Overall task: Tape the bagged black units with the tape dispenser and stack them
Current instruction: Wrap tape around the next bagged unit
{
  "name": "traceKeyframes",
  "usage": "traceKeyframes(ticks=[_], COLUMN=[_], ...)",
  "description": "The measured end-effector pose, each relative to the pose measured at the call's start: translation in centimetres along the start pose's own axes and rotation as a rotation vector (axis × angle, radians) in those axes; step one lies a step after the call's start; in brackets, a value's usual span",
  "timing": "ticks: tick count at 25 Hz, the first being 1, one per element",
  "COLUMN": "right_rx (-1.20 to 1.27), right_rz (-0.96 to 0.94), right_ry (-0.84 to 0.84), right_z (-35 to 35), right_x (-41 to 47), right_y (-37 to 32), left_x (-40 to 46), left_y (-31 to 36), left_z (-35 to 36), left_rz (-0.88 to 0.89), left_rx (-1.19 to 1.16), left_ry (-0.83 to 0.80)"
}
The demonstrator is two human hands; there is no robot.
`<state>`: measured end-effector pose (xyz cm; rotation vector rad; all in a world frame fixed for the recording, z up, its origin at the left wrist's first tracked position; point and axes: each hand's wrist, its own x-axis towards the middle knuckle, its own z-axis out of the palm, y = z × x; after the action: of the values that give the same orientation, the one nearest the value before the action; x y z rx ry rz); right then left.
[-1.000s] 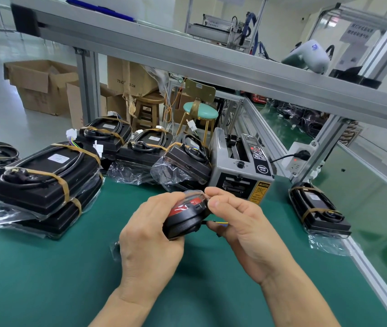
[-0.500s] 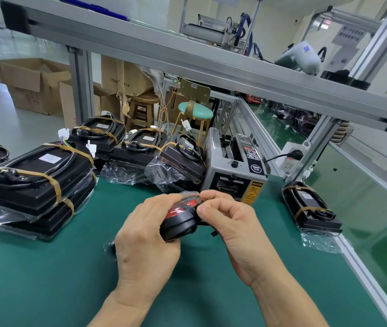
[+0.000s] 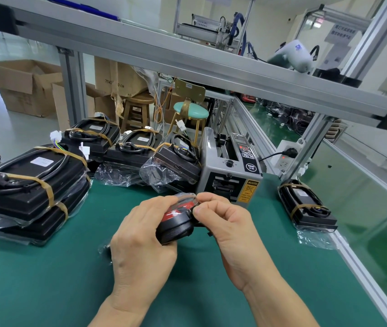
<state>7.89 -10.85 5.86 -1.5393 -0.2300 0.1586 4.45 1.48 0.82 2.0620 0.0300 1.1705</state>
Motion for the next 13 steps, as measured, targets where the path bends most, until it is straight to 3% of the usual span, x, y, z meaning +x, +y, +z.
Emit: traceKeyframes(ticks=[8,13], right_rx=[-0.075,0.252], right_rz=[-0.008,0.097], right_ry=[0.095,0.143], right_z=[0.7,0.7], right_x=[-0.3,-0.2], right_y=[0.8,1.4], left_x=[-0.3,-0.4], left_y=[0.0,0.1], left_z=[0.1,0.0], left_rz=[-0.009,-0.013], left_rx=[-0.004,0.011], left_ry=[-0.016,-0.021])
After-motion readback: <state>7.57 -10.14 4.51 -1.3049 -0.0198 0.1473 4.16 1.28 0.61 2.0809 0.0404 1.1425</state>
